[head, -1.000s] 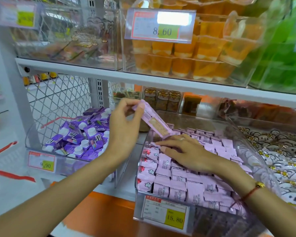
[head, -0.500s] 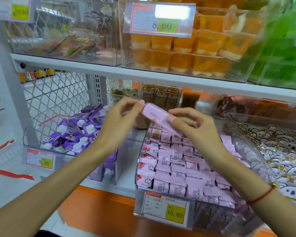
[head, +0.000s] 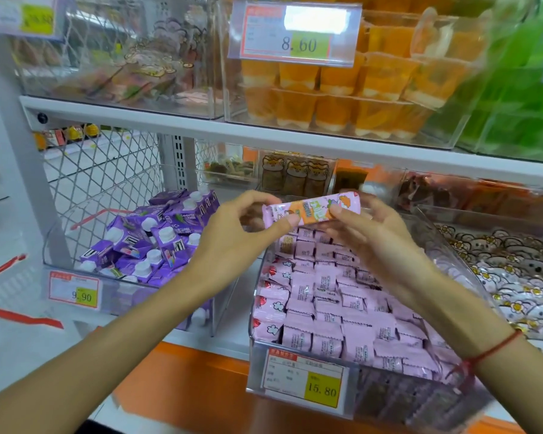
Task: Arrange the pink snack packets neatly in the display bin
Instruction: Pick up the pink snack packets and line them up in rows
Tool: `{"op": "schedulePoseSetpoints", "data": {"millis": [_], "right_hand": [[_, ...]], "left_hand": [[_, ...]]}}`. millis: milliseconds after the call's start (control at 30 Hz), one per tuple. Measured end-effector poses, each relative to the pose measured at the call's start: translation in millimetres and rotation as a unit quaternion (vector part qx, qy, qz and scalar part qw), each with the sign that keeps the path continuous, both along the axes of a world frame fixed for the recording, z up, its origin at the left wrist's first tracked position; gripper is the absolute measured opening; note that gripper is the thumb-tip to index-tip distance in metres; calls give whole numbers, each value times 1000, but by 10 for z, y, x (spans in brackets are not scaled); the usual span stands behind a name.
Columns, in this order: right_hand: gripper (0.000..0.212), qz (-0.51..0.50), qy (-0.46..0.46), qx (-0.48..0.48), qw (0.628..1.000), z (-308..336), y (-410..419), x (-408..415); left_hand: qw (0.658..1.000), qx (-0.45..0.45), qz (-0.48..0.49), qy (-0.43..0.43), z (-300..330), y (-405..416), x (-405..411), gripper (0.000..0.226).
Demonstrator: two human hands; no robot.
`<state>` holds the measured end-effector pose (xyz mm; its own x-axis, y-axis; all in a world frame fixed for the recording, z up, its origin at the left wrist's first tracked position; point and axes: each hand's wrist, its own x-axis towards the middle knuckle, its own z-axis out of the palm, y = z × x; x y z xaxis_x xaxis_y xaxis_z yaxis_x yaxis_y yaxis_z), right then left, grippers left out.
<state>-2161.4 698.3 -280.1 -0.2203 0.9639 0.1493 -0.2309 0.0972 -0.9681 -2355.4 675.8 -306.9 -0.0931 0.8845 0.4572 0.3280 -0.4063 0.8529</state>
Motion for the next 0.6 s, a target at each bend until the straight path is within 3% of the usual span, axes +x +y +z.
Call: {"op": "schedulePoseSetpoints", "data": {"millis": [200,333,433,600], "right_hand": [[37,-124,-102,98,982,-27,140,89],[40,-139,-292,173,930,-121,270,-20],[37,-126,-411,227,874,-121,329,-91],[45,-37,-470,239,849,-105,441,-327]], "left_hand": [[997,-76,3,24,-155,-85,-116,44],[991,-106,-17,75,-173,-165,-101,35],[988,-121,-38,83,-178,-205,-112,32],[990,-100,-54,86,-161,-256,-137,24]]}}
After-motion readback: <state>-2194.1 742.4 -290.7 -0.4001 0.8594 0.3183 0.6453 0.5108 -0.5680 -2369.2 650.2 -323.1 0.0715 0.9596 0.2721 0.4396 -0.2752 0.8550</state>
